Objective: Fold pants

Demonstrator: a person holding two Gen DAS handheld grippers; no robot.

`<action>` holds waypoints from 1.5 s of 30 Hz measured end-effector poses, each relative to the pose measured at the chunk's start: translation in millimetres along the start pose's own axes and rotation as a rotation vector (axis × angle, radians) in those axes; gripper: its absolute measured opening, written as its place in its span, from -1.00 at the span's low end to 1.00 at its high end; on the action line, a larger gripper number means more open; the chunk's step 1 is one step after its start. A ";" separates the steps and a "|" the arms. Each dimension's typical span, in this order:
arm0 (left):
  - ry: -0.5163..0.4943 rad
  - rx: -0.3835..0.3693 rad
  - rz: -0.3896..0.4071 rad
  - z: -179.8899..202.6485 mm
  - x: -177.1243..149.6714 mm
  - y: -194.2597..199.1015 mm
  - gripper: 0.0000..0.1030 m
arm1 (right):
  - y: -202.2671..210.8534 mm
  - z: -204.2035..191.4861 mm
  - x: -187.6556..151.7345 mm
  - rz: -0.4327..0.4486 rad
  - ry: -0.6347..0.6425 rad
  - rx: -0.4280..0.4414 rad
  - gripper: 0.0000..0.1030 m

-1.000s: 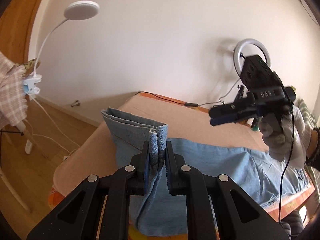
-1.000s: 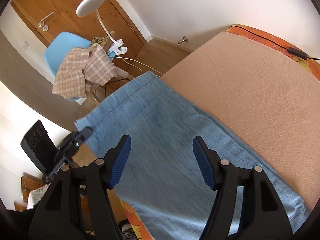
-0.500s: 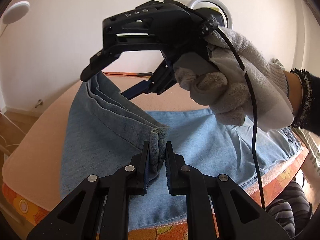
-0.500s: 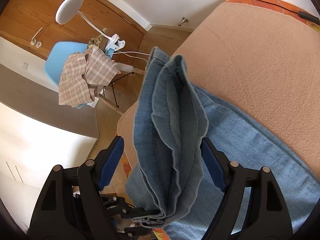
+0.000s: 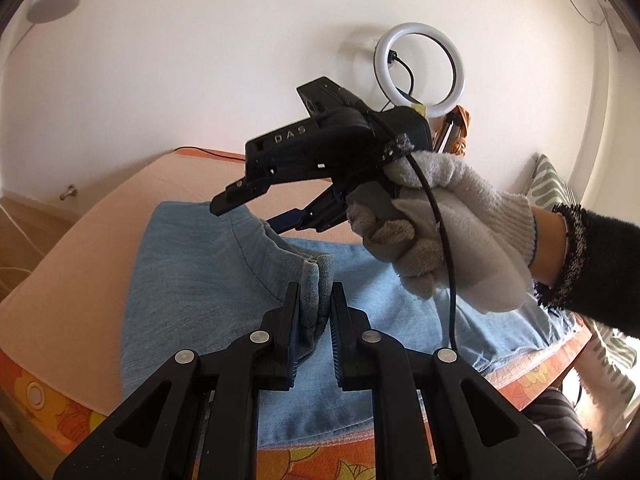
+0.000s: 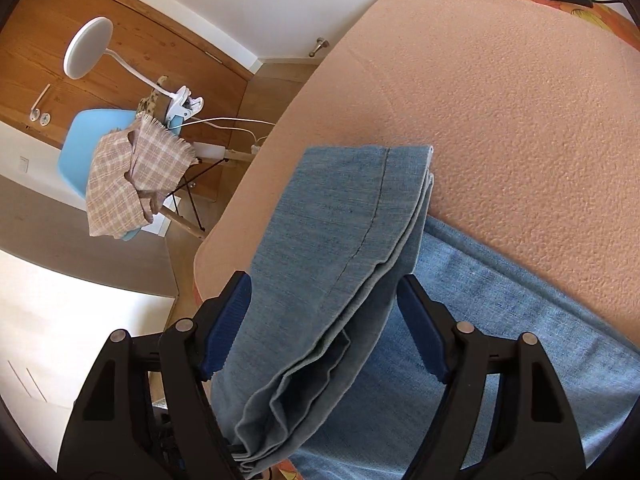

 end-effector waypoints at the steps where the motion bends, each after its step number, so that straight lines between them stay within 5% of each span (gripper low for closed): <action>1: 0.016 -0.004 0.005 -2.6 4.0 3.2 -0.78 | -2.3 2.1 1.9 0.005 -0.013 -0.003 -0.02; 2: 0.031 -0.008 0.012 -5.6 8.0 6.6 -0.77 | -3.6 5.7 3.4 0.011 -0.030 -0.018 -0.39; 4: 0.057 -0.016 0.023 -9.8 14.8 13.0 -0.78 | -3.9 8.9 7.4 0.031 -0.057 -0.017 -0.76; 15: 0.077 -0.041 0.061 -8.3 22.6 27.8 -0.78 | 35.3 -16.1 6.7 0.117 0.009 -0.044 -0.81; 16: 0.076 -0.039 0.063 -7.0 22.9 27.8 -0.78 | 40.9 -13.2 3.4 0.124 -0.004 -0.061 -0.71; 19: 0.084 -0.045 0.063 -4.4 24.3 25.7 -0.78 | 54.8 -0.5 -11.5 0.140 -0.068 -0.081 0.33; 28: 0.045 -0.065 0.062 15.5 25.8 32.2 -0.78 | 40.3 28.6 -48.6 0.127 -0.286 0.173 0.41; 30: 0.033 -0.062 0.056 19.3 25.9 34.1 -0.77 | 35.9 26.3 -48.6 0.157 -0.299 0.203 0.27; 32: 0.028 -0.063 0.049 20.2 27.6 35.3 -0.78 | 39.4 21.1 -44.4 0.187 -0.263 0.145 -0.55; 33: 0.027 -0.067 0.044 21.1 28.7 35.5 -0.77 | 43.8 17.0 -41.8 0.196 -0.239 0.116 -0.71; 39: 0.028 -0.154 0.034 45.6 44.5 33.2 -0.78 | 117.7 -19.1 -30.1 0.309 -0.045 -0.037 -0.80; 45: -0.071 -0.272 0.045 113.7 67.0 34.2 -0.78 | 199.3 -44.8 -32.7 0.391 0.061 -0.163 -0.81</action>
Point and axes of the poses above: each gripper's, at about its wrist camera, not at the fingertips, and y roughly against the way its jaws point, z to its right, x to its top, the point moved 6 cm from there along -y, roughly the way its jaws point, and after that the axes turned 9 degrees about x, right-handed, at the moved point
